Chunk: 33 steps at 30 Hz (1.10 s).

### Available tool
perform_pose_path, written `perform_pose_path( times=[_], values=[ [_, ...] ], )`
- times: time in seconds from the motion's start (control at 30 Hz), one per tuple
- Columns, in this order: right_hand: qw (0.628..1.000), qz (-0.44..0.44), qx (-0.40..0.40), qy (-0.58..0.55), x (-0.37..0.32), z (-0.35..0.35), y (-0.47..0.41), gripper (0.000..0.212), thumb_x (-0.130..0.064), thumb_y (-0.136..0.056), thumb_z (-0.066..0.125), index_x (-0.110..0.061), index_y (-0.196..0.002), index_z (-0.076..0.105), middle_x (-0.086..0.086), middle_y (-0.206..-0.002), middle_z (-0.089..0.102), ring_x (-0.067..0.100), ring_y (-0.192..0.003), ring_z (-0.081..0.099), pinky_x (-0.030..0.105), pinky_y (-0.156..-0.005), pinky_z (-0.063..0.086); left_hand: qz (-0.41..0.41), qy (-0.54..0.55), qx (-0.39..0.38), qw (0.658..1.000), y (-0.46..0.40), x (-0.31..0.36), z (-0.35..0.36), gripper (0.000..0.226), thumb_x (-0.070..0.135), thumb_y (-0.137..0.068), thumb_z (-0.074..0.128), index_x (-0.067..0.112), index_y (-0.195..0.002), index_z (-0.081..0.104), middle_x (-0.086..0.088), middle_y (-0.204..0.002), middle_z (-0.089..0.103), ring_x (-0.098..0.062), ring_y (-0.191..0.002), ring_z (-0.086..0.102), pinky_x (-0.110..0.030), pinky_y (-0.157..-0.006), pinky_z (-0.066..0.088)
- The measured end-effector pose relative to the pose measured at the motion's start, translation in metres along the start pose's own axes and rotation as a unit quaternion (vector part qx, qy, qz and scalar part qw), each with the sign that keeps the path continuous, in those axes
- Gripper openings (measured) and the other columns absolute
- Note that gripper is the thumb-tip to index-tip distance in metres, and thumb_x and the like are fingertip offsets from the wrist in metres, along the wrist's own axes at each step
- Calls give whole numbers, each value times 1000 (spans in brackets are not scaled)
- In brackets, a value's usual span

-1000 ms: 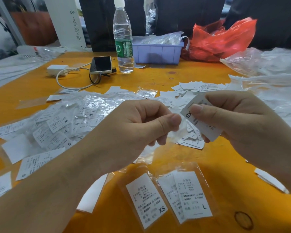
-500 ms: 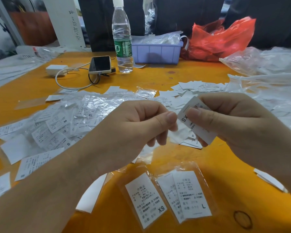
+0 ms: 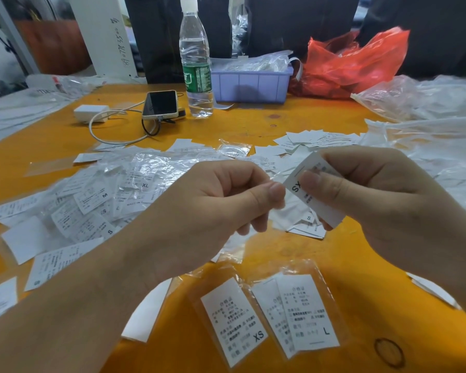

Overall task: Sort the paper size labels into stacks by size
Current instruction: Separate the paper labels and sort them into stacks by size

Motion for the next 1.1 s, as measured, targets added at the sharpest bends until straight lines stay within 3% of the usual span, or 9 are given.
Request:
perform_pose_path(
  times=[0.1, 0.2, 0.3, 0.53, 0.73, 0.93, 1.03, 1.1],
  values=[
    [1000, -5, 13, 11, -1, -2, 0, 35, -31, -84, 56, 2, -80, 65, 29, -74, 54, 37, -63, 47, 45, -53, 36, 3, -3, -3, 1000, 0, 0, 0, 26, 42, -80, 61, 18, -78, 72, 7, -58, 63, -6, -55, 53, -16, -54, 43],
    [999, -8, -9, 34, -3, 1, -1, 44, -36, -85, 56, 7, -82, 63, 33, -78, 54, 44, -66, 45, 55, -54, 36, 5, -3, -3, 1000, 0, 0, 0, 26, 43, -80, 61, 19, -78, 72, 7, -58, 63, -6, -55, 54, -15, -55, 43],
    [999, -10, -17, 42, -4, 3, -1, 45, -35, -86, 55, 9, -78, 58, 28, -69, 46, 43, -62, 40, 56, -53, 34, 7, -4, -4, 1000, 0, 1, 1, 27, 44, -79, 61, 20, -77, 72, 7, -58, 63, -6, -55, 54, -15, -54, 43],
    [998, -14, -33, 56, -5, 6, 2, 50, -47, -83, 54, 1, -74, 58, 14, -61, 41, 35, -59, 38, 49, -51, 32, 8, 11, -8, 1000, 1, 1, 2, 24, 41, -80, 61, 20, -77, 72, 5, -59, 63, -7, -55, 53, -15, -55, 43],
    [994, -3, -76, 73, -3, 10, 3, 42, -40, -87, 56, 0, -75, 62, 12, -60, 42, 31, -55, 39, 47, -50, 31, 18, 9, -14, 1000, 0, 2, 1, 18, 40, -81, 62, 27, -74, 72, 6, -60, 64, -5, -56, 56, -14, -54, 43],
    [996, -21, -71, 43, -4, 11, 2, 56, -50, -82, 57, 5, -72, 58, 15, -62, 38, 35, -56, 36, 47, -49, 29, 26, 13, -7, 1000, 0, 3, 1, 27, 45, -73, 67, 19, -77, 72, 6, -58, 63, -4, -55, 56, -14, -53, 44],
    [997, -17, -73, 25, -2, 11, 1, 53, -50, -82, 60, 2, -74, 61, 17, -63, 42, 36, -58, 41, 47, -49, 34, 24, 15, -10, 1000, 1, 3, 1, 29, 46, -70, 69, 18, -76, 72, 7, -57, 63, -4, -56, 57, -14, -54, 45],
    [997, -15, -76, 17, -1, 11, 1, 44, -47, -84, 62, -4, -75, 67, 12, -63, 49, 27, -60, 50, 39, -52, 44, 20, 10, -5, 1000, 1, 3, 1, 26, 45, -68, 71, 20, -74, 72, 7, -57, 63, -5, -56, 58, -16, -55, 47]
  ],
)
Point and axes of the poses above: each hand's wrist, its own y-axis away from the middle knuckle, its own z-axis out of the palm, x = y × z, the point moved 5 cm from there along -y, towards the middle knuckle
